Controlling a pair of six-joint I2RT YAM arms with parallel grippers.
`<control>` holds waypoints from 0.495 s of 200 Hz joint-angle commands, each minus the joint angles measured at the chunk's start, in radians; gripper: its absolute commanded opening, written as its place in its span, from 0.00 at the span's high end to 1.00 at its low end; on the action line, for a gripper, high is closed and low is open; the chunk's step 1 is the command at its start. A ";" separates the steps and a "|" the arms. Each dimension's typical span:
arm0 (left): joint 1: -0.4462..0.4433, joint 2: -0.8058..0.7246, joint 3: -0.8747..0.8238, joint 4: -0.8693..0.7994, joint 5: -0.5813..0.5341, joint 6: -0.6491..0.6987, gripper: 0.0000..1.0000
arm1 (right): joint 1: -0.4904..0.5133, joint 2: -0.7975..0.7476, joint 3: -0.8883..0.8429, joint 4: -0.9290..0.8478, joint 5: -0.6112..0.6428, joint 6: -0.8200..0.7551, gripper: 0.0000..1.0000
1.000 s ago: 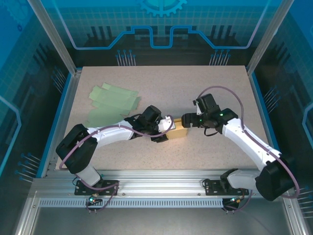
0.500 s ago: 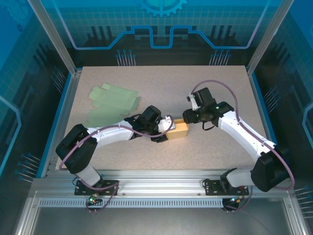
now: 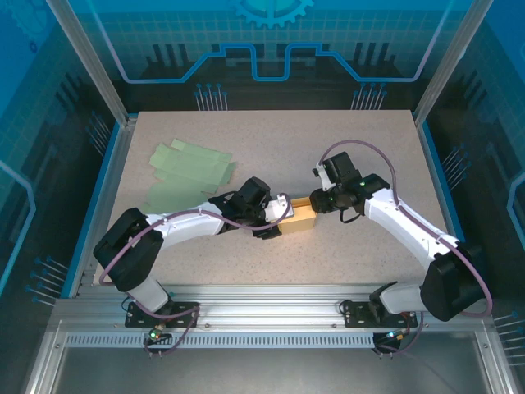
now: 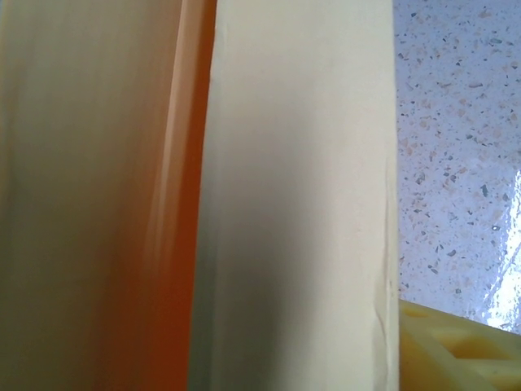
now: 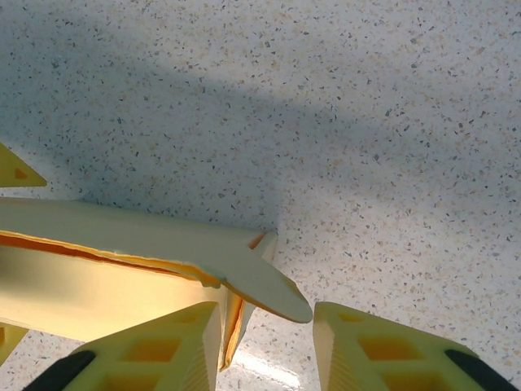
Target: Fold the paper box
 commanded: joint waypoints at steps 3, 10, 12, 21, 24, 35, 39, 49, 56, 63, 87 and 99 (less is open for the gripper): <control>0.005 -0.010 0.011 -0.026 -0.005 0.018 0.32 | 0.011 0.011 -0.008 0.012 -0.012 -0.007 0.63; 0.006 -0.012 0.010 -0.027 -0.006 0.020 0.32 | 0.011 0.011 -0.003 0.011 -0.008 -0.010 0.61; 0.006 -0.012 0.010 -0.026 -0.006 0.020 0.32 | 0.011 0.012 -0.003 0.012 -0.005 -0.011 0.61; 0.005 -0.013 0.010 -0.026 -0.006 0.019 0.32 | 0.010 0.015 0.004 0.009 0.001 -0.015 0.60; 0.005 -0.013 0.009 -0.026 -0.006 0.019 0.32 | 0.010 0.017 0.007 0.010 0.001 -0.016 0.60; 0.005 -0.015 0.011 -0.026 -0.005 0.019 0.32 | 0.010 0.027 0.017 0.007 -0.001 -0.022 0.60; 0.004 -0.015 0.011 -0.026 -0.005 0.019 0.32 | 0.010 0.031 0.019 0.007 -0.003 -0.024 0.60; 0.005 -0.015 0.011 -0.026 -0.006 0.018 0.32 | 0.010 0.040 0.024 0.009 -0.010 -0.027 0.60; 0.005 -0.015 0.011 -0.026 -0.008 0.018 0.32 | 0.010 0.047 0.026 0.010 -0.011 -0.027 0.61; 0.005 -0.015 0.010 -0.025 -0.009 0.018 0.32 | 0.010 0.052 0.026 0.011 -0.014 -0.027 0.61; 0.005 -0.015 0.009 -0.026 -0.011 0.020 0.32 | 0.010 0.064 0.029 0.012 -0.021 -0.026 0.64; 0.005 -0.015 0.008 -0.025 -0.012 0.021 0.32 | 0.012 0.063 0.031 0.010 -0.027 -0.022 0.66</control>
